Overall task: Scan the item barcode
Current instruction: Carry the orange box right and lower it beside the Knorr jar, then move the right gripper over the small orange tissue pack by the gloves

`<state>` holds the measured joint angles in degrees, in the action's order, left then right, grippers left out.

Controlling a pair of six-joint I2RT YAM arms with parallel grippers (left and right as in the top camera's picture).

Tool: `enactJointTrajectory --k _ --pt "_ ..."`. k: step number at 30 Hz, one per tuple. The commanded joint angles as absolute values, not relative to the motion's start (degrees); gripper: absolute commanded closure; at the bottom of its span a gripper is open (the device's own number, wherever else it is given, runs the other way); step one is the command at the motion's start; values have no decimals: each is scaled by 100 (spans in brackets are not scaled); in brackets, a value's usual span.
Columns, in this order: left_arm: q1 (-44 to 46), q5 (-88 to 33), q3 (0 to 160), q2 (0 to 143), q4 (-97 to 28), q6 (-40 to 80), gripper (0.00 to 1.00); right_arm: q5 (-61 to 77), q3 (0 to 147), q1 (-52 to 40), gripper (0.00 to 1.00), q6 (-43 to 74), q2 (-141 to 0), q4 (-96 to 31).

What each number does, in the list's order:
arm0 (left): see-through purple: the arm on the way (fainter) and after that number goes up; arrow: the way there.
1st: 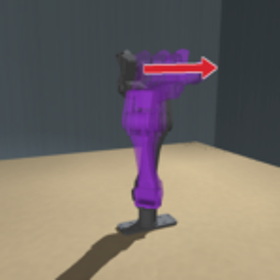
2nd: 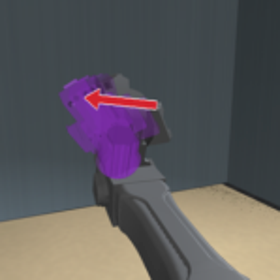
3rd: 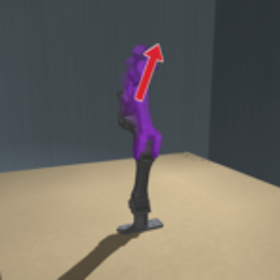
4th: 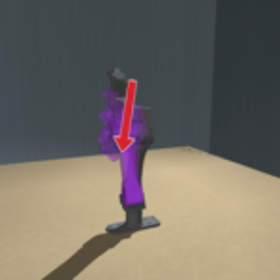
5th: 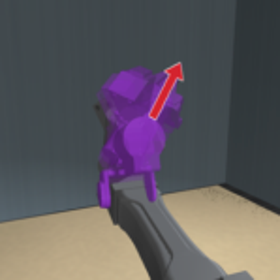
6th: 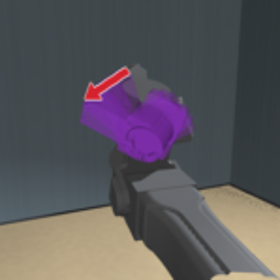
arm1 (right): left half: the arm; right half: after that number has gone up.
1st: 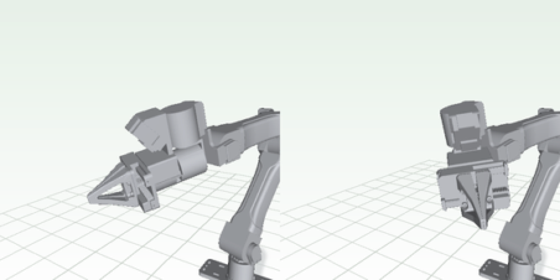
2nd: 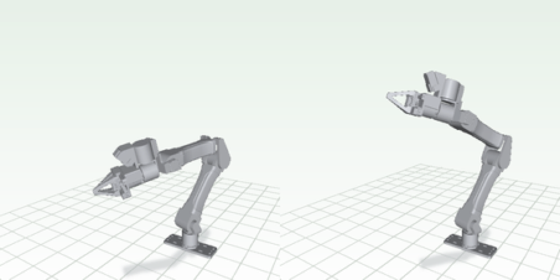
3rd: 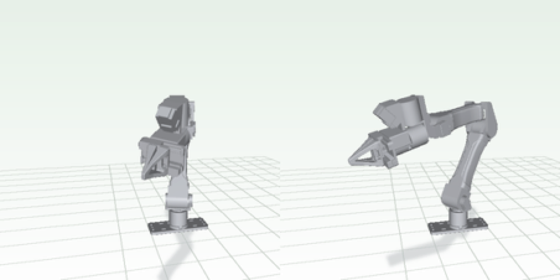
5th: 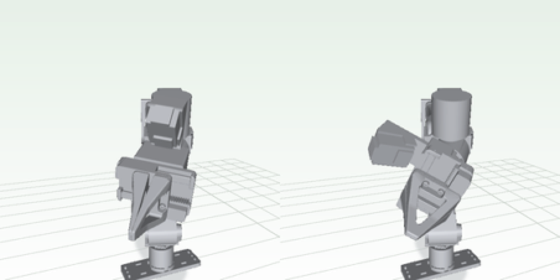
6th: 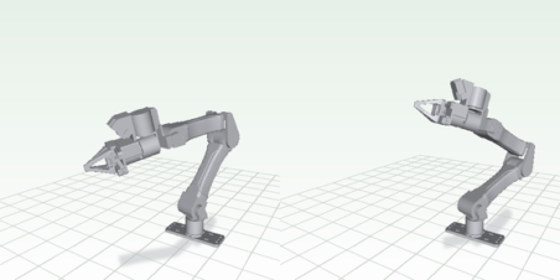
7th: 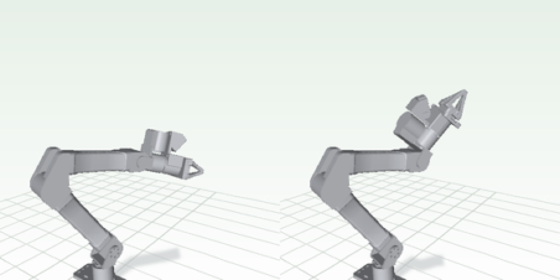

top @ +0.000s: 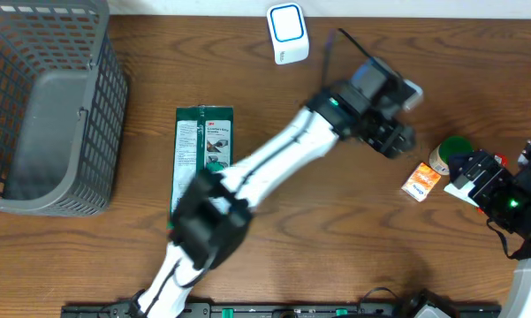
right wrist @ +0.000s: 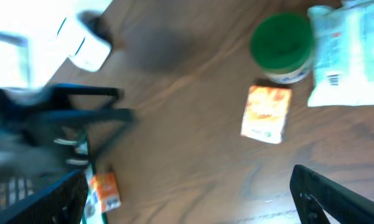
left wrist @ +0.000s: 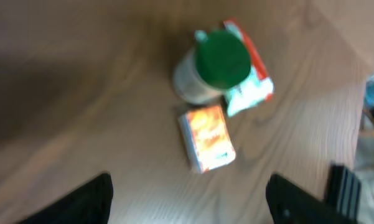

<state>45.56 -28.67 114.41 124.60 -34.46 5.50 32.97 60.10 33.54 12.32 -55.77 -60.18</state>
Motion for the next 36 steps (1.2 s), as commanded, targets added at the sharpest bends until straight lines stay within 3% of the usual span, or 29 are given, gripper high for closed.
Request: enactJointTrajectory --k 1,9,16,27,36 --pt "4091 -1984 11507 11815 -4265 526 21 3483 6038 2923 3 1041 -5551 -6010" --pt "2987 -515 11507 10958 -6720 510 21 2875 6020 1133 12 1457 -5826 -5758" --pt "2071 -58 11483 10822 -7856 502 21 2053 6020 -1024 15 2217 -6565 -5159" --pt "864 -64 11454 10822 -8029 1173 21 294 6023 -4014 20 3430 -8814 -3518" --pt "607 -58 11448 10822 -8289 1192 20 -467 6023 -4711 23 3533 -9876 -2163"
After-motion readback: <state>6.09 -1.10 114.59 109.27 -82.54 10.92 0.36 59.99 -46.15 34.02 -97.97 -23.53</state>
